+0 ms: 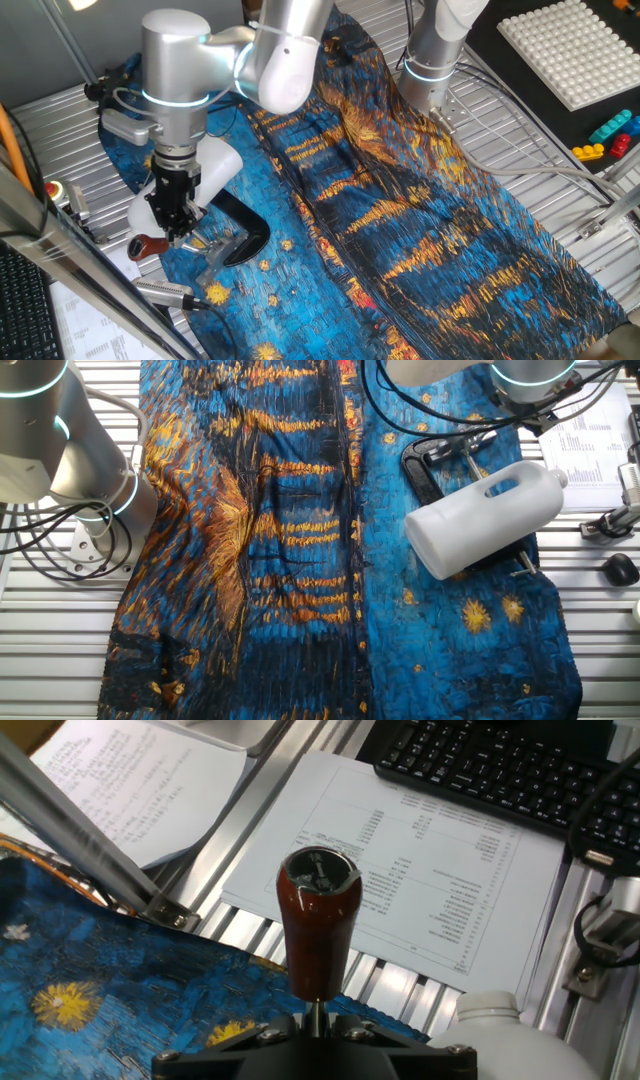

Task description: Push down the lever

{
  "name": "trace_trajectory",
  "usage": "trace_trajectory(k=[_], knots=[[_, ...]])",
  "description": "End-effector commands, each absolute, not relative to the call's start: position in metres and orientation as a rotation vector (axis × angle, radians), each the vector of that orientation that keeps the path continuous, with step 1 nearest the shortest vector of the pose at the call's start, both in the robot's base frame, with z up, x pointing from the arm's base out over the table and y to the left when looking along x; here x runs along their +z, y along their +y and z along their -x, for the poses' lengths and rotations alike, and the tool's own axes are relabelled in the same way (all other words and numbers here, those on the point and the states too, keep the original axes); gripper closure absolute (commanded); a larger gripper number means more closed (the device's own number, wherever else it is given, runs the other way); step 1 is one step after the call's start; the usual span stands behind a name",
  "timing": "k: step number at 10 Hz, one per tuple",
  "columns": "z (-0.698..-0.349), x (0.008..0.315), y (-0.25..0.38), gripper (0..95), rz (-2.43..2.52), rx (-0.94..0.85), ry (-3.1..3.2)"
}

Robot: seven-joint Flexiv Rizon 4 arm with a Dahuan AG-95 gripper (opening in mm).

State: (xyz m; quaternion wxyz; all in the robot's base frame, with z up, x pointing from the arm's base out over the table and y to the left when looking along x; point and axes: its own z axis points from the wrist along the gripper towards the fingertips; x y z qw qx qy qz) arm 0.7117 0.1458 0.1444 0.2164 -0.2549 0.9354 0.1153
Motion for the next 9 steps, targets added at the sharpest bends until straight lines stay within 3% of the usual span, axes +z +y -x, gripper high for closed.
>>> trace_trajectory(k=[1, 9], knots=[[-0.7130, 0.1456, 0.1462, 95.0, 0.701, 0.313, 2.607], [-0.7118, 0.1466, 0.1457, 95.0, 0.718, 0.289, 2.649]])
